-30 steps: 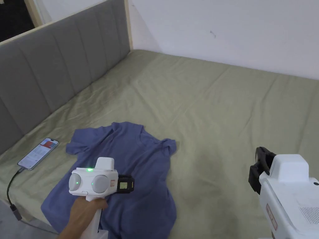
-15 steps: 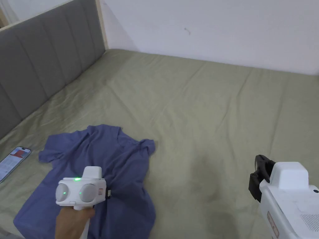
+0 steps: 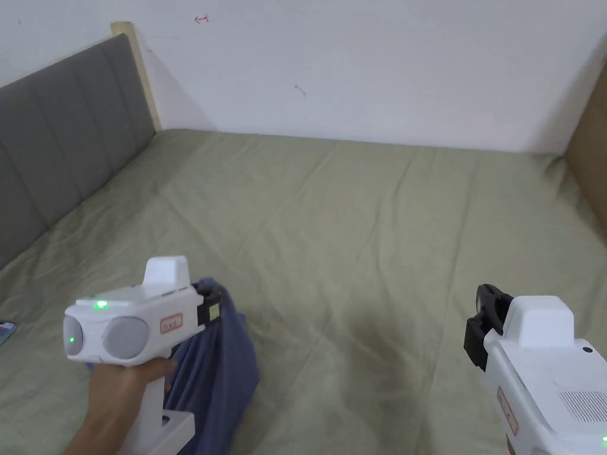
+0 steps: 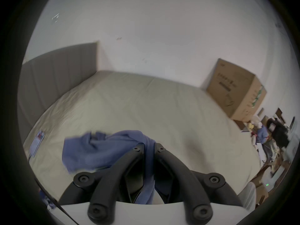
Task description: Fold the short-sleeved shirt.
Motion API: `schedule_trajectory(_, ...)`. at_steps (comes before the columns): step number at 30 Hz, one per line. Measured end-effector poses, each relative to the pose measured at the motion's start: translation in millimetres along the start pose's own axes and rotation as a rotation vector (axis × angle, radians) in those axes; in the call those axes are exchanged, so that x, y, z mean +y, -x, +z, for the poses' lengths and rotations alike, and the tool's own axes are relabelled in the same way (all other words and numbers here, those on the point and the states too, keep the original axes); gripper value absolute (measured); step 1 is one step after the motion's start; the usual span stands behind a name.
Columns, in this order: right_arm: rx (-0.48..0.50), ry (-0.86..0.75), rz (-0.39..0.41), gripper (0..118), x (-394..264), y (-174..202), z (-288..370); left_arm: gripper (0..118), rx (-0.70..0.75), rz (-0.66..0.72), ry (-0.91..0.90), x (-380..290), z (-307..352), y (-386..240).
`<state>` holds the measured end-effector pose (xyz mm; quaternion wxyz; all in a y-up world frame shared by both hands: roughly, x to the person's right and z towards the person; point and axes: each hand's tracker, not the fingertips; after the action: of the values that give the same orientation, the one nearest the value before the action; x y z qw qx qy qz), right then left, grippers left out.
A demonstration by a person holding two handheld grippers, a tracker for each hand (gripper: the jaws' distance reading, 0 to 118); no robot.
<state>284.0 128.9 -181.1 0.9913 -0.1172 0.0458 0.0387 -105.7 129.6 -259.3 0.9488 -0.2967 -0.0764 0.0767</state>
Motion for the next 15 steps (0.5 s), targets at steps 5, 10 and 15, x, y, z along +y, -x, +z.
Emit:
schedule_trajectory(5, -0.057, -0.040, -0.016, 0, 6.0, -25.9, 23.1, 8, -0.161, -0.060, -0.071, 45.0, 9.2, -71.5)
schedule_trajectory(10, -0.123, -0.057, -0.025, 0, 7.2, -54.0, 43.9, 8, -0.298, -0.166, -0.091, 66.2, -2.7, -150.8)
schedule_trajectory(15, -0.198, -0.061, -0.027, 0, 4.7, -81.6, 63.1, 8, -0.401, -0.323, -0.051, 58.5, -23.6, -227.3)
